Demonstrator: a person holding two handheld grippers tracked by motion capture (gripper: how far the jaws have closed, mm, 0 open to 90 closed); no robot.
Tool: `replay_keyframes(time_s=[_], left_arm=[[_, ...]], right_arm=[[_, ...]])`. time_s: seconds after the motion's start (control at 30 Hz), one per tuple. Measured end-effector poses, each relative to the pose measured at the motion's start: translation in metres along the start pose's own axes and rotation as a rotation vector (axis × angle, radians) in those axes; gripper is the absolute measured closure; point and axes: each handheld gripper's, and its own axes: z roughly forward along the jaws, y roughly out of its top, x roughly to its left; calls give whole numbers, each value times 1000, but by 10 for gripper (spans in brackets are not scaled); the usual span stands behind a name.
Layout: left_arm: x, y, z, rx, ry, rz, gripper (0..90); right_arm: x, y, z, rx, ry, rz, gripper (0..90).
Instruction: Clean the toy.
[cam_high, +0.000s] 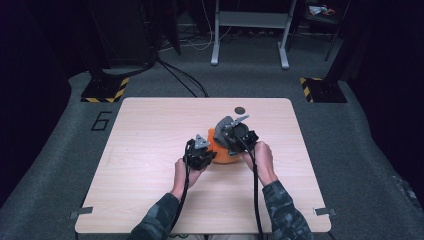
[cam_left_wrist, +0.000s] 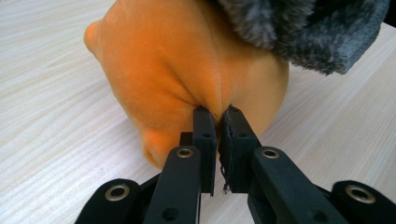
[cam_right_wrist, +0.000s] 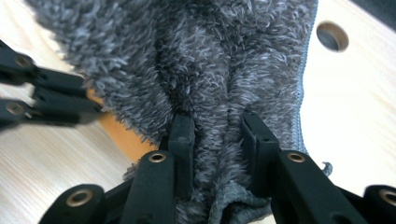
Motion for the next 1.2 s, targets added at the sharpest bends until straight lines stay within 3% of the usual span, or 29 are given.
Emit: replay_keyframes(time_s=[0.07,0.3,0.47,0.77,0.83,0.97,1.13,1.2], left_arm=[[0,-1,0,5,2,-2,853],[2,-1,1,10,5,-3,853],[4,-2,1,12,6,-6,853],[7,-4,1,15,12,-13,851],[7,-5,1,7,13,-23,850],[8,-5,0,10,15,-20,847],[9,-5,0,8,12,-23,845],[9,-6,0,8,14,-22,845]], right_arm=[[-5,-6,1,5,-2,12,685],[-20,-32,9,60,8,125,685],[-28,-43,18,97,-1,145,685],[-36,-64,57,204,16,212,684],[-39,-67,58,188,34,236,683],[-43,-66,48,164,30,225,683],[-44,-59,23,95,9,244,683],[-43,-54,12,53,3,217,683]])
